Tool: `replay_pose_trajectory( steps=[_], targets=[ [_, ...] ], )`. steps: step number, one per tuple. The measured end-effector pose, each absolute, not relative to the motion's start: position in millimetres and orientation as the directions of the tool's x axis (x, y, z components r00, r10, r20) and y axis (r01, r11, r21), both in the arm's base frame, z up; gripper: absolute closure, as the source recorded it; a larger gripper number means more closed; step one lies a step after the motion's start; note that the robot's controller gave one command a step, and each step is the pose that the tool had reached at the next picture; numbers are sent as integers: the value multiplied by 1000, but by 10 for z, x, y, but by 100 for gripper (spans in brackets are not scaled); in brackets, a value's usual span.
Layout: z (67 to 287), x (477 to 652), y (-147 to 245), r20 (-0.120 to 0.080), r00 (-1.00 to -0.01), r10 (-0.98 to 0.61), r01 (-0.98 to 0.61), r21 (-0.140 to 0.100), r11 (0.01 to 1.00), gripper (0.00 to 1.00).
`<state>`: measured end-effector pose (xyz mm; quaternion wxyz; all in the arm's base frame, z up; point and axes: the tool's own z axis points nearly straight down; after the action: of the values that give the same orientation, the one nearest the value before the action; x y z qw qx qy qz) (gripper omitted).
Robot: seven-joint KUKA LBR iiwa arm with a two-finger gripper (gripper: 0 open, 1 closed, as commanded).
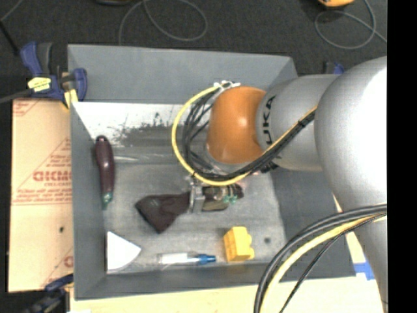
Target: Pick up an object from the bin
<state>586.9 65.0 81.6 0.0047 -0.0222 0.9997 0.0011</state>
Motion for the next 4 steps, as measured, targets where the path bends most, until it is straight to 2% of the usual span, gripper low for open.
replay_pose_trajectory(
  steps=[2,4],
  targets=[
    [1173,5891,649,-17,-999,-44,-44,2,999,100],
    [1372,5899,648,-21,-999,-44,-44,3,999,100]
  ],
)
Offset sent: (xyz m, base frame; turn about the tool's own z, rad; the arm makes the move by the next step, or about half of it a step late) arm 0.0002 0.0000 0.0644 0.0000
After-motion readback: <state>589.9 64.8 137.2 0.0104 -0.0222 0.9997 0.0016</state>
